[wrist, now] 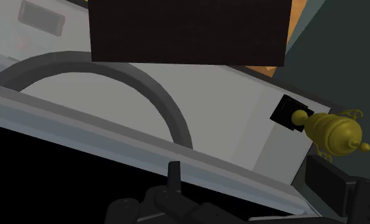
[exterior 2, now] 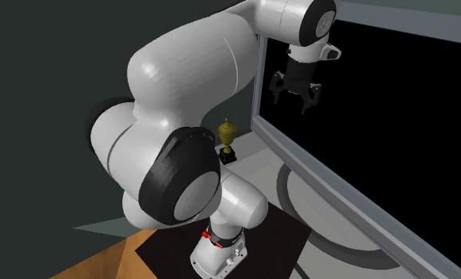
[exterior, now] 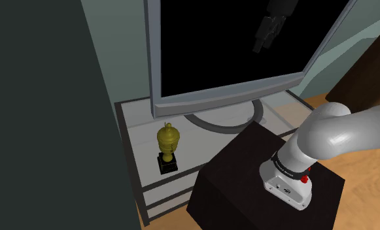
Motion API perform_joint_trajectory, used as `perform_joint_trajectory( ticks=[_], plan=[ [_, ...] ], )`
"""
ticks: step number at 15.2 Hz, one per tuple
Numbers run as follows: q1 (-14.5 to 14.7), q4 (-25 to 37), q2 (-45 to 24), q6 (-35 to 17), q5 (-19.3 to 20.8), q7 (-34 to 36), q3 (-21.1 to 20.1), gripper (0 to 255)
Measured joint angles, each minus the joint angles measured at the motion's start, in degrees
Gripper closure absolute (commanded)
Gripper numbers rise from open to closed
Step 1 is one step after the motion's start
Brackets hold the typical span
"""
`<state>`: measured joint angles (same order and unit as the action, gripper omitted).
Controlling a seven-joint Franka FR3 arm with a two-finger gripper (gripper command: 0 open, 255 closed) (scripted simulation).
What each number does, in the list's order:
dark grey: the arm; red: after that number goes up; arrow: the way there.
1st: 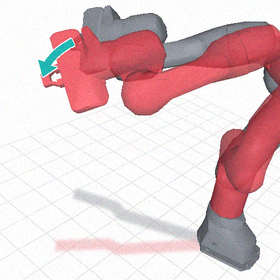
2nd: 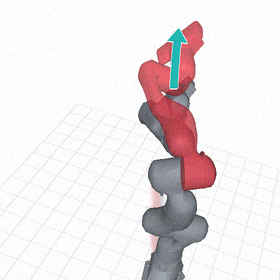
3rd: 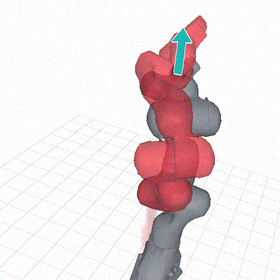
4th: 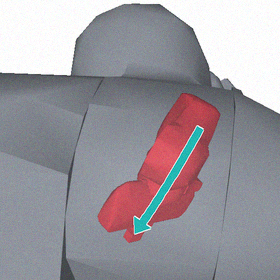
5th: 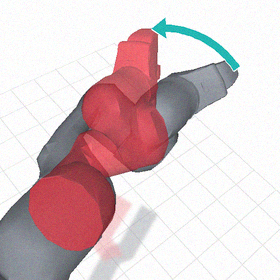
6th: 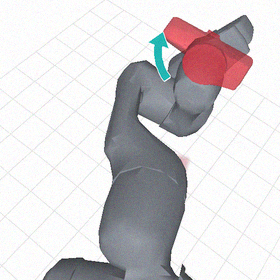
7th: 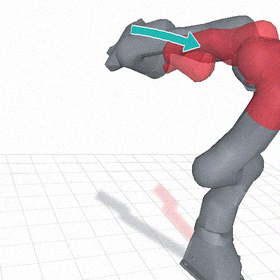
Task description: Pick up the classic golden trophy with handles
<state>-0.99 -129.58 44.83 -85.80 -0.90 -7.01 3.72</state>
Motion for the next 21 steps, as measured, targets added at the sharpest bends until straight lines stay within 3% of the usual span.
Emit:
perform_joint_trajectory(
  ticks=[3, 13, 21],
  plan=[
    [0.17, -1.51, -0.10, -1.55, -0.83, 1.88, -1.46, 0],
    [1.91, -9.26, -5.19, -14.43, -6.93, 16.61, -13.00, 0],
    [2.53, -9.66, -16.41, -26.14, -9.59, 29.04, -22.79, 0]
  ],
)
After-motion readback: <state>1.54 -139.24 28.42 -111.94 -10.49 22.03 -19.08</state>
